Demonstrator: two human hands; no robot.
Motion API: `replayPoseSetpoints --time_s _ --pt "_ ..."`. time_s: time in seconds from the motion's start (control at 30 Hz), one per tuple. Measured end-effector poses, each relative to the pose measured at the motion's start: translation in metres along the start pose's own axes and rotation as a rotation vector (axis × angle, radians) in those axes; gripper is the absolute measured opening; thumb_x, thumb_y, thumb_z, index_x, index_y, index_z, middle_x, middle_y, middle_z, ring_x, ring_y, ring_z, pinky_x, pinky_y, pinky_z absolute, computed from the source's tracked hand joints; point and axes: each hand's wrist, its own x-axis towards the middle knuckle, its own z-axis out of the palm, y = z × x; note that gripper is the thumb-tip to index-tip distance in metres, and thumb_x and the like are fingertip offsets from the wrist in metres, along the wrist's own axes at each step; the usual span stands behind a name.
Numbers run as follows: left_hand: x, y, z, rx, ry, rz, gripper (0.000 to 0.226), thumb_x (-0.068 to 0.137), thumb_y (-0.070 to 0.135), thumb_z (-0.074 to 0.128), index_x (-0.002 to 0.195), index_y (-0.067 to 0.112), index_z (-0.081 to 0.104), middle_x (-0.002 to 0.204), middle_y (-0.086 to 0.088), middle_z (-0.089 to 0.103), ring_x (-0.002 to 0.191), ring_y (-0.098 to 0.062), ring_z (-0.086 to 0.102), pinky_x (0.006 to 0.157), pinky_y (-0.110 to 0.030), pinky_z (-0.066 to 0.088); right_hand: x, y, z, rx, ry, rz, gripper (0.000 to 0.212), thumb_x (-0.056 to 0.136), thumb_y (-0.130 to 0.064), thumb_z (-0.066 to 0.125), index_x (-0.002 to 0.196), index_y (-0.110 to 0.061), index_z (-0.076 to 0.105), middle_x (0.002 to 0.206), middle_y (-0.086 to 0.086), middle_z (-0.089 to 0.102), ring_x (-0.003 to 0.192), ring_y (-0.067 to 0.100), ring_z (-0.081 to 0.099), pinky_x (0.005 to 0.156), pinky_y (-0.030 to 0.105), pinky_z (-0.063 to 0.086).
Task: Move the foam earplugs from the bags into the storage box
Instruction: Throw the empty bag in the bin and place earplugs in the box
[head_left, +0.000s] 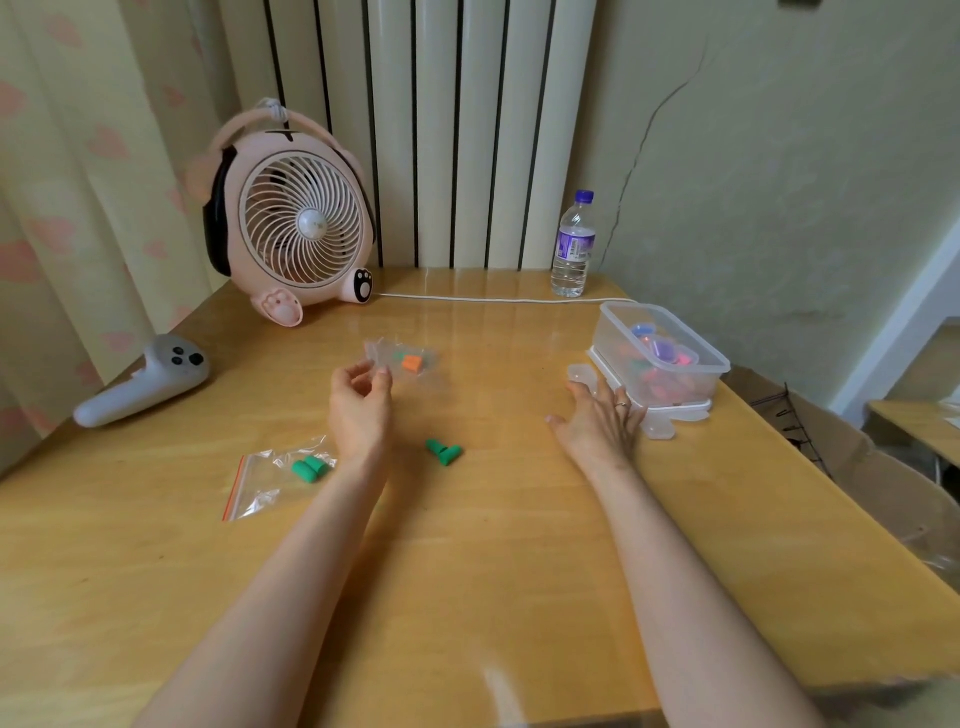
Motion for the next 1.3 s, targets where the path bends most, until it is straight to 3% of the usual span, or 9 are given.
replayPoseSetpoints --time_s 0.2,0.37,0.5,0.6,0.7,0.8,0.9,1.1,1.3 --pt "-0.007 0.002 0.0 0.249 0.014 0.1 0.04 0.086 0.02 0.056 0.125 0.016 0.047 0.132 -0.015 0.041 0.126 -0.03 0.031 0.104 -0.039 0.027 0.001 0.001 0.001 0.011 0.076 -0.043 0.048 0.09 -0.029 0.056 0.136 -0.02 0.045 0.144 0.005 0.038 0.136 0.028 0.027 0.116 0.041 0.015" --pt "-0.012 0.006 -0.001 0.199 0.05 0.284 0.025 0.086 0.011 0.054 0.111 0.01 0.055 0.117 -0.009 0.057 0.111 -0.024 0.049 0.096 -0.036 0.039 0.001 0.001 0.0 0.029 0.016 0.026 0.051 0.093 -0.029 0.053 0.141 -0.017 0.039 0.152 0.01 0.023 0.141 0.032 0.011 0.116 0.039 0.016" --pt "-0.02 0.009 0.005 0.058 -0.212 0.366 0.013 0.088 0.002 0.052 0.091 0.013 0.057 0.089 -0.003 0.068 0.084 -0.02 0.065 0.084 -0.036 0.052 -0.002 -0.001 -0.002 0.064 0.12 -0.036 0.042 0.092 -0.014 0.053 0.133 -0.018 0.049 0.139 0.007 0.042 0.13 0.029 0.034 0.104 0.034 0.031" --pt "-0.026 0.005 0.01 0.244 -0.446 0.546 0.012 0.087 0.0 0.055 0.09 0.011 0.059 0.083 0.001 0.067 0.077 -0.014 0.064 0.074 -0.028 0.052 -0.003 -0.003 -0.001 0.139 0.172 -0.074 0.04 0.086 0.002 0.049 0.121 -0.016 0.06 0.128 0.009 0.052 0.118 0.03 0.045 0.098 0.029 0.033" --pt "-0.027 -0.005 0.013 0.484 -0.564 0.768 0.01 0.084 0.012 0.06 0.093 0.017 0.061 0.09 0.005 0.064 0.082 -0.009 0.06 0.076 -0.033 0.051 -0.005 -0.012 -0.003 0.371 0.159 -0.14 0.04 0.078 0.005 0.055 0.111 -0.016 0.066 0.114 0.009 0.062 0.108 0.025 0.054 0.092 0.026 0.039" --pt "-0.026 -0.011 0.016 0.51 -0.586 0.836 0.027 0.079 0.02 0.069 0.104 0.019 0.059 0.103 0.006 0.057 0.093 -0.009 0.054 0.082 -0.033 0.048 -0.017 -0.028 -0.017 1.014 -0.069 -0.175 0.044 0.078 0.01 0.058 0.111 -0.018 0.063 0.109 0.005 0.062 0.101 0.015 0.056 0.08 0.013 0.046" --pt "-0.027 -0.012 0.018 0.462 -0.548 0.883 0.051 0.074 0.031 0.076 0.117 0.014 0.053 0.113 0.003 0.051 0.099 -0.008 0.047 0.084 -0.023 0.041 -0.029 -0.038 -0.023 1.348 -0.346 -0.239 0.054 0.073 0.009 0.062 0.121 -0.017 0.058 0.118 0.011 0.058 0.107 0.013 0.055 0.082 0.019 0.048" --pt "-0.029 -0.003 0.015 0.302 -0.521 0.887 0.038 0.076 0.046 0.062 0.105 0.024 0.052 0.102 0.006 0.05 0.088 0.004 0.047 0.073 -0.007 0.039 -0.038 -0.047 -0.023 1.46 -0.555 -0.29 0.065 0.07 0.009 0.063 0.128 -0.018 0.053 0.131 0.015 0.052 0.112 0.022 0.057 0.068 0.023 0.052" --pt "-0.027 -0.003 0.014 0.364 -0.514 0.903 0.018 0.08 0.021 0.06 0.096 0.017 0.054 0.094 0.007 0.056 0.081 -0.008 0.051 0.07 -0.028 0.047 -0.041 -0.048 -0.024 1.426 -0.572 -0.278 0.057 0.082 0.012 0.056 0.129 -0.019 0.053 0.13 0.01 0.054 0.114 0.019 0.058 0.088 0.024 0.05"
